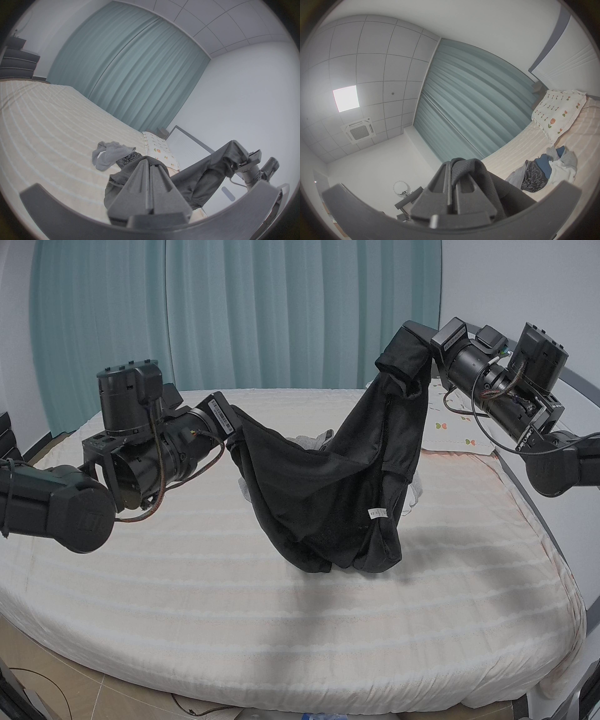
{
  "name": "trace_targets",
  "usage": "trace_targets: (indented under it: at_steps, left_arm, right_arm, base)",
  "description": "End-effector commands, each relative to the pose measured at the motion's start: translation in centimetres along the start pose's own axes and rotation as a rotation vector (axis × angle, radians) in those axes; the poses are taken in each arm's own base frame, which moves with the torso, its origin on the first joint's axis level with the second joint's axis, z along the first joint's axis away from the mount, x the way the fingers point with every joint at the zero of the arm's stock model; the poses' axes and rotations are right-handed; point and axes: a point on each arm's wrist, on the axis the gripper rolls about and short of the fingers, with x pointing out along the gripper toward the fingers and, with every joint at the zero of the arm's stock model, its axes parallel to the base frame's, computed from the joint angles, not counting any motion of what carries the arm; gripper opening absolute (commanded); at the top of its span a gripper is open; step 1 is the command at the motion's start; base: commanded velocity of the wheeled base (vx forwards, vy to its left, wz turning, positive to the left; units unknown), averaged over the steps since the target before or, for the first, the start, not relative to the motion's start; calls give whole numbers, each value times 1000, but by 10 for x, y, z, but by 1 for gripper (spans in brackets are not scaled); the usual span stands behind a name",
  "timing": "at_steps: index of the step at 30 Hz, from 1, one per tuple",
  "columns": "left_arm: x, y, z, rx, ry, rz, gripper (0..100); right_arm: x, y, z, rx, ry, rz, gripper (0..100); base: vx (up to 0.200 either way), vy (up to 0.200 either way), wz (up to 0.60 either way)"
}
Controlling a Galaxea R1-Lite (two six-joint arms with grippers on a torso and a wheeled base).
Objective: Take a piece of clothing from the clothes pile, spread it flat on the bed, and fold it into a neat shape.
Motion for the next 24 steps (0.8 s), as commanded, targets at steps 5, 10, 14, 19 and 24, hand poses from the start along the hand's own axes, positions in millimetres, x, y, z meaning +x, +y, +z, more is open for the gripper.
trace_targets:
  at_steps: [5, 10, 14, 19, 24]
  left_arm:
    - [-5, 21, -54, -59, 194, 44, 0]
    - [4, 32, -87, -135, 231, 55, 0]
    - [2, 41, -98, -137, 236, 59, 0]
    - [-6, 53, -122, -124, 292, 85, 0]
    - [-5, 58, -129, -126, 291, 87, 0]
  right_arm:
    - [-45, -46, -94, 46, 307, -229, 0]
    - [-57, -56, -114, 60, 374, -282, 0]
    - [-67, -58, -118, 66, 398, -302, 0]
    - [-78, -65, -126, 127, 396, -325, 0]
    - [-91, -71, -132, 151, 417, -353, 0]
  base:
    - [0, 0, 0]
    - [0, 0, 0]
    - [0, 0, 0]
    - [0, 0, 0]
    - [0, 0, 0]
